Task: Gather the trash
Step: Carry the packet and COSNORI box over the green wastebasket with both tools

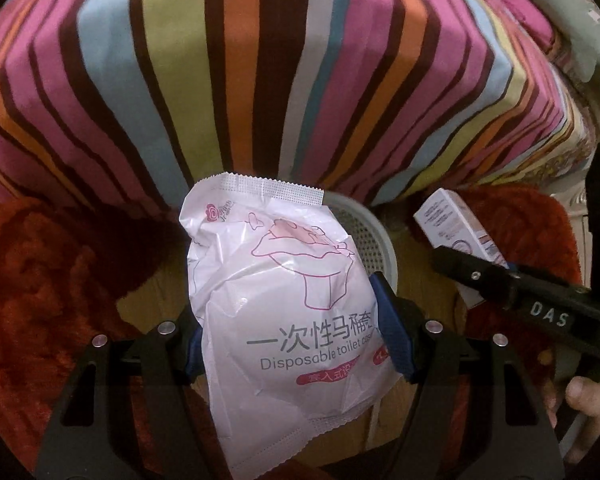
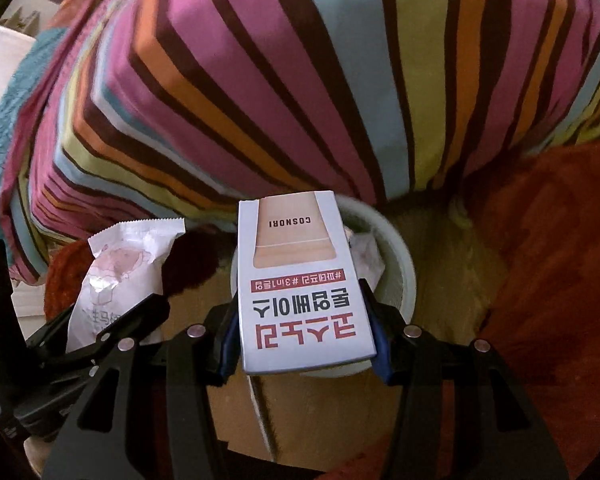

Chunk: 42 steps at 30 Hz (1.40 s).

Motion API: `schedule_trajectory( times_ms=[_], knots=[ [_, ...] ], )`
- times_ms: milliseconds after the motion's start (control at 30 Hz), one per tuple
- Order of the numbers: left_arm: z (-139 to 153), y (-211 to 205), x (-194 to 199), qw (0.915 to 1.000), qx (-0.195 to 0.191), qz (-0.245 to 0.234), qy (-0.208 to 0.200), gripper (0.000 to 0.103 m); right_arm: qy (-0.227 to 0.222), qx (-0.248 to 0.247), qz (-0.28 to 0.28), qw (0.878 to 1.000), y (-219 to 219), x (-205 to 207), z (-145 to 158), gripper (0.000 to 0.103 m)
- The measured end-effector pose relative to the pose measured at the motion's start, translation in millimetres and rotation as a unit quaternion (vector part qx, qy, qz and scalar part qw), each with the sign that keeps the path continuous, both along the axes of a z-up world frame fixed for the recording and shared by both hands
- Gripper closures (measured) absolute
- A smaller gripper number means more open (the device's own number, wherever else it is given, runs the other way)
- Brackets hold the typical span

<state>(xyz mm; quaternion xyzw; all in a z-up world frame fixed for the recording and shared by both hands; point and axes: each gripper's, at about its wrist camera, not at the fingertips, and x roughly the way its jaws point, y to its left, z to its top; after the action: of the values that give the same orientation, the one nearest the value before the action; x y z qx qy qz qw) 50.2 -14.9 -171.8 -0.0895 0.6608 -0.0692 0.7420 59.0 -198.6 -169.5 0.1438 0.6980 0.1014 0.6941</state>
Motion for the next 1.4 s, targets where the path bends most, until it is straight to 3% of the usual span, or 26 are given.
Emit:
schedule_trajectory(
  times_ms=[367, 1067, 1400],
  knots=[
    [-36.8, -14.9, 8.9, 0.9973, 0.006, -0.001, 0.074, 0.035, 0.093, 0.019, -0.032, 0.995, -4.4, -1.0, -47.0, 0.054],
    [-105.6, -21.9, 16.5, 0.9793, -0.001, -0.009, 0.202, 0.035, 0.178, -0.022, -0.031, 0.983, 8.1, 5.7, -112.4, 0.054],
    [-134.2, -31.4, 21.3, 0.9714, 0.002, -0.013, 0.237, 0.035, 0.220, -0.030, -0.044, 0.974, 8.5, 7.3, -147.7, 0.054]
  ],
)
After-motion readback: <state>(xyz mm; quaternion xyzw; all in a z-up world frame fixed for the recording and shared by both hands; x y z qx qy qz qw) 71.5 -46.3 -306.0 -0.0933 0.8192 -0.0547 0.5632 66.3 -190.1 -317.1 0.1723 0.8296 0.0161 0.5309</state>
